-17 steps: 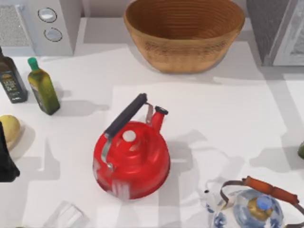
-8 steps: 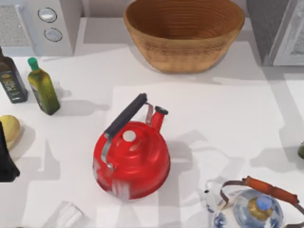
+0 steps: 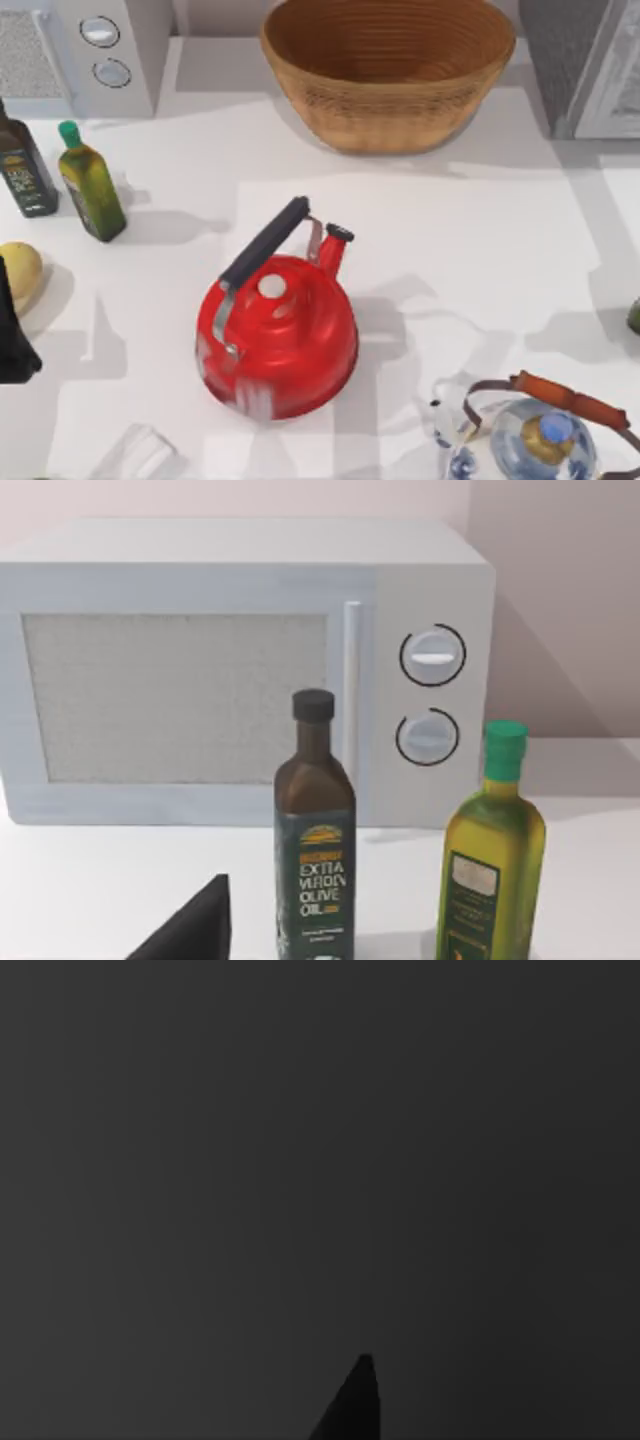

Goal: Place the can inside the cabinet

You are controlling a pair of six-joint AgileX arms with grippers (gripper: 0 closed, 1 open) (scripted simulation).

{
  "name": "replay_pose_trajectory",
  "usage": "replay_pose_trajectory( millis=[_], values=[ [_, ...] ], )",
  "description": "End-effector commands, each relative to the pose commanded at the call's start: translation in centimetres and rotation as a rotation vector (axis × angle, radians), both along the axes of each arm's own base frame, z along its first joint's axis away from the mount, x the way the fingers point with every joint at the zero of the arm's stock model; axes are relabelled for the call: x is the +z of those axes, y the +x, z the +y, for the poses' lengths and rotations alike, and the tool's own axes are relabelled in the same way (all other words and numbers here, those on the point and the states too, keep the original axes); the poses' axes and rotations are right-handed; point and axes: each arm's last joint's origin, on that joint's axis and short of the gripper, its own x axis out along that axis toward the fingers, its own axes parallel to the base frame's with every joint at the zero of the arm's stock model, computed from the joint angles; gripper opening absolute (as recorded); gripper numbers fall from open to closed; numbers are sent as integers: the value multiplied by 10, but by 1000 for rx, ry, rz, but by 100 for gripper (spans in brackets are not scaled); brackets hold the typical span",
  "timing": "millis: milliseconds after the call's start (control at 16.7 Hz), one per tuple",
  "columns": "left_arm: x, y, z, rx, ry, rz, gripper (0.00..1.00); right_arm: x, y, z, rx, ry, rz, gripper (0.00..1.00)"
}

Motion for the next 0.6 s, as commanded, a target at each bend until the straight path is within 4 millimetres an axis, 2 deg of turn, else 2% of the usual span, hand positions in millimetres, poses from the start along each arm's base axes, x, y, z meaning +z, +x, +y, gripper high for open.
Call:
replay_pose_trajectory(
  millis=[240, 600],
  values=[
    [0, 0, 0, 0, 0, 0, 100, 0, 0, 0, 0, 0, 0, 98],
    [0, 0, 0, 0, 0, 0, 100, 0, 0, 0, 0, 0, 0, 100]
  ],
)
